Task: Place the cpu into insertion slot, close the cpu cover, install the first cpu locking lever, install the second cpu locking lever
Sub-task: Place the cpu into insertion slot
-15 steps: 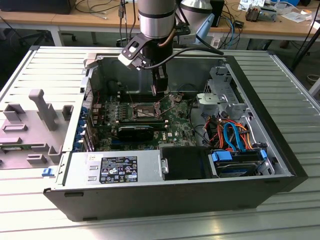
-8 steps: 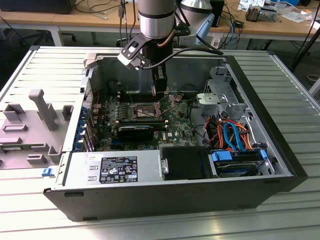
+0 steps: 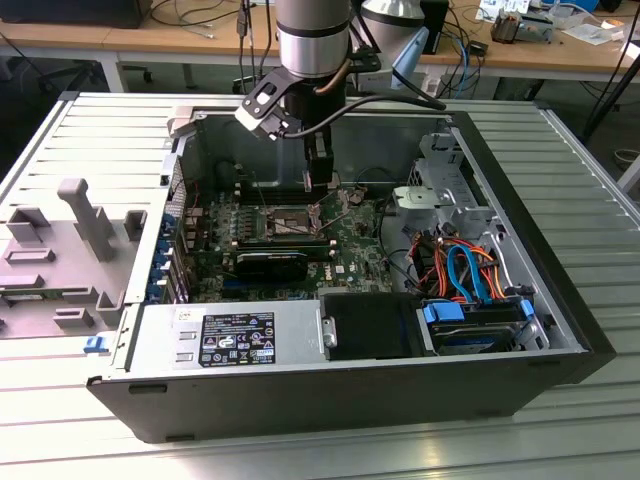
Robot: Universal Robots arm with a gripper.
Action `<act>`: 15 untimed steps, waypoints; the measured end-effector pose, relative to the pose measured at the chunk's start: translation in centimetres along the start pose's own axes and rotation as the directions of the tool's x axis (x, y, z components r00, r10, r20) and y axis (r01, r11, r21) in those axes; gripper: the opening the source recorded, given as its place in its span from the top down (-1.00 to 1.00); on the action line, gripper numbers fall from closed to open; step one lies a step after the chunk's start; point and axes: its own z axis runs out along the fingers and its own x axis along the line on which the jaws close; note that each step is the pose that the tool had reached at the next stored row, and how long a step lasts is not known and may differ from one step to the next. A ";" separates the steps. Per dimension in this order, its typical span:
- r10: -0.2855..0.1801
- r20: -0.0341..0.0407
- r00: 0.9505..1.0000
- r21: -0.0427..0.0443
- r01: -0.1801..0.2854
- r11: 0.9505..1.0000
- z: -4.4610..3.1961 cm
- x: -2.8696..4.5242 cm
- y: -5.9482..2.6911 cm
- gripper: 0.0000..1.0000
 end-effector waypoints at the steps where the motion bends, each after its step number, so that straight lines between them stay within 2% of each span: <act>1: 0.000 0.000 1.000 0.000 0.000 1.000 0.00 0.00 0.00 -0.09; 15: 0.000 0.000 1.000 0.000 0.000 1.000 0.06 0.01 -0.42 -0.09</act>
